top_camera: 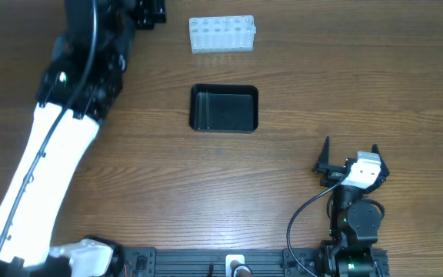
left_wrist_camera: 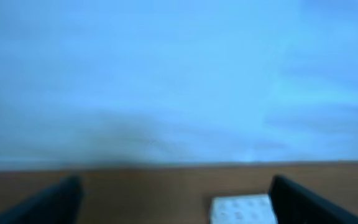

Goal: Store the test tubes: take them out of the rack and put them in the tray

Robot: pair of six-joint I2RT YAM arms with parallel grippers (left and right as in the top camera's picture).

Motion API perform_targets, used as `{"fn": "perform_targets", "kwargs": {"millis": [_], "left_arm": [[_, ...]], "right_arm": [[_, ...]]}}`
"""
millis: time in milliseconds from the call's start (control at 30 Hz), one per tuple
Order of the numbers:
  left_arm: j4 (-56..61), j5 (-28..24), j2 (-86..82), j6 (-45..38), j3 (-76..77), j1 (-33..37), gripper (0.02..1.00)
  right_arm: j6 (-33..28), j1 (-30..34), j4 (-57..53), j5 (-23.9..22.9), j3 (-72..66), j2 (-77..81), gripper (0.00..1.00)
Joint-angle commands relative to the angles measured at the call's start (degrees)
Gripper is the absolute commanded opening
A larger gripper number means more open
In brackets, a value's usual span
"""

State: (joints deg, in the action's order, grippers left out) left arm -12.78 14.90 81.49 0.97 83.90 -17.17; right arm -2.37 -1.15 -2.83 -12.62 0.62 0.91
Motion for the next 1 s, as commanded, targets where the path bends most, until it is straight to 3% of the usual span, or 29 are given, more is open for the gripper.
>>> {"fn": "perform_targets", "kwargs": {"millis": [33, 133, 267, 667, 1000], "left_arm": [[12.37, -13.64, -9.81, -9.81, -17.66, 4.79, 1.000], [23.02, -19.69, -17.35, -9.81, -32.13, 8.57, 0.993], [28.33, -22.60, -27.93, -9.81, -46.80, 11.96, 1.000], [25.97, -24.55, -65.90, -9.68, -76.61, 15.87, 1.000], [17.51, -26.25, -76.11, -9.57, -83.56, 16.72, 1.000]], "right_arm": [[-0.04, 0.42, -0.07, -0.74, -0.33, -0.57, 0.991], [-0.04, 0.42, -0.07, -0.74, -0.33, -0.57, 0.993], [-0.04, 0.42, -0.07, -0.74, -0.33, -0.57, 0.991], [-0.04, 0.42, -0.07, -0.74, -0.33, -0.57, 0.991], [-0.04, 0.42, -0.07, -0.74, -0.33, -0.57, 0.991]]}}
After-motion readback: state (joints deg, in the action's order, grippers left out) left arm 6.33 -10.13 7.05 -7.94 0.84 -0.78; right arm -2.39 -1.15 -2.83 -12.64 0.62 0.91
